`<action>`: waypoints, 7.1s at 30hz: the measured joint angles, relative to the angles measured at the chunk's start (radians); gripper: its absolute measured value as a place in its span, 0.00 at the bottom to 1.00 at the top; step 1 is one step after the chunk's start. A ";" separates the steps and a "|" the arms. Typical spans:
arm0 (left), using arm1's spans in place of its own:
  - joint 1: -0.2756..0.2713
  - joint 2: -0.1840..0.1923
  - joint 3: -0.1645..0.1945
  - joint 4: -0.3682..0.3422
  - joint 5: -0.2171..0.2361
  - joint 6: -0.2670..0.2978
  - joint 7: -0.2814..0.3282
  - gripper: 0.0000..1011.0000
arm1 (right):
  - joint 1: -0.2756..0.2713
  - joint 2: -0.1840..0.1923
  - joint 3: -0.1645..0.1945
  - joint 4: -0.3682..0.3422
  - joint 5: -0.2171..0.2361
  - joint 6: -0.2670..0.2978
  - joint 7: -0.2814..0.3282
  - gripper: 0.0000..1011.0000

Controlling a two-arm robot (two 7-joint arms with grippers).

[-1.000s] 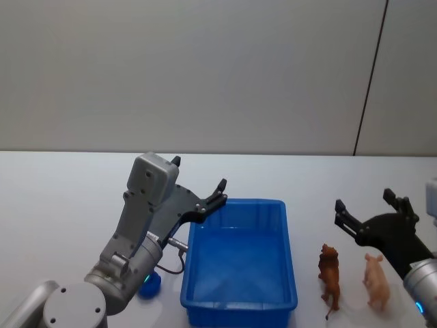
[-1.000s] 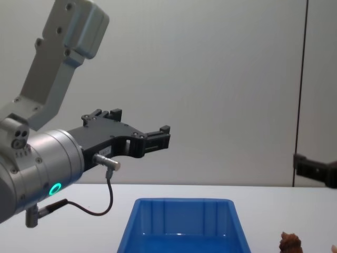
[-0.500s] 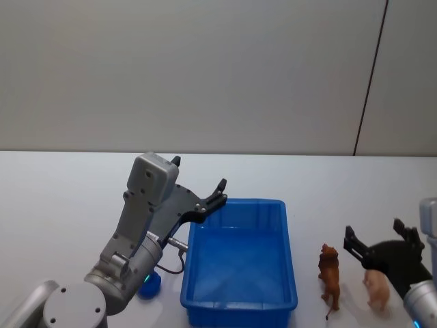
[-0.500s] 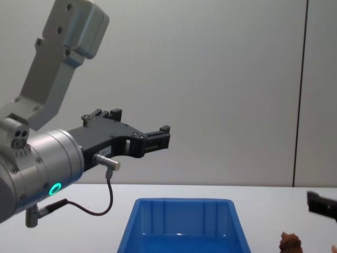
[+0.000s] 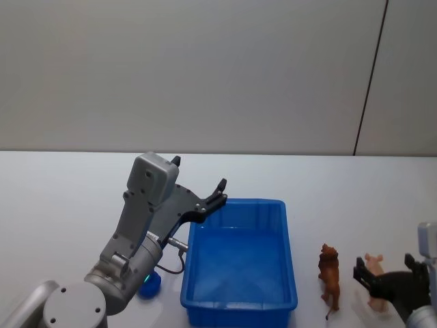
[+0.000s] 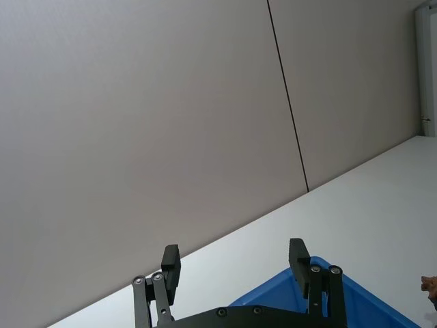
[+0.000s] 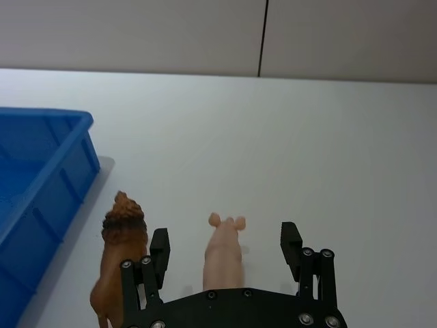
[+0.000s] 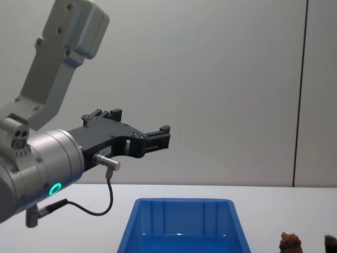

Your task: Pick up the two dolls from the table and place them into the box.

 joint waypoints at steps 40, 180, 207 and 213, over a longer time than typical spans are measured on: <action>0.000 0.000 0.000 0.000 0.000 0.000 0.000 0.99 | 0.021 -0.054 -0.002 0.107 -0.027 0.021 0.007 0.38; 0.000 0.000 0.000 0.000 0.000 0.000 0.000 0.99 | 0.044 -0.134 -0.041 0.102 -0.130 0.093 0.097 0.76; 0.000 0.000 0.000 0.000 0.000 0.000 0.000 0.99 | 0.061 -0.150 -0.044 0.072 -0.205 0.046 0.107 0.30; 0.000 0.000 0.000 0.000 0.000 0.000 0.000 0.99 | 0.072 -0.151 -0.046 0.041 -0.230 0.013 0.146 0.30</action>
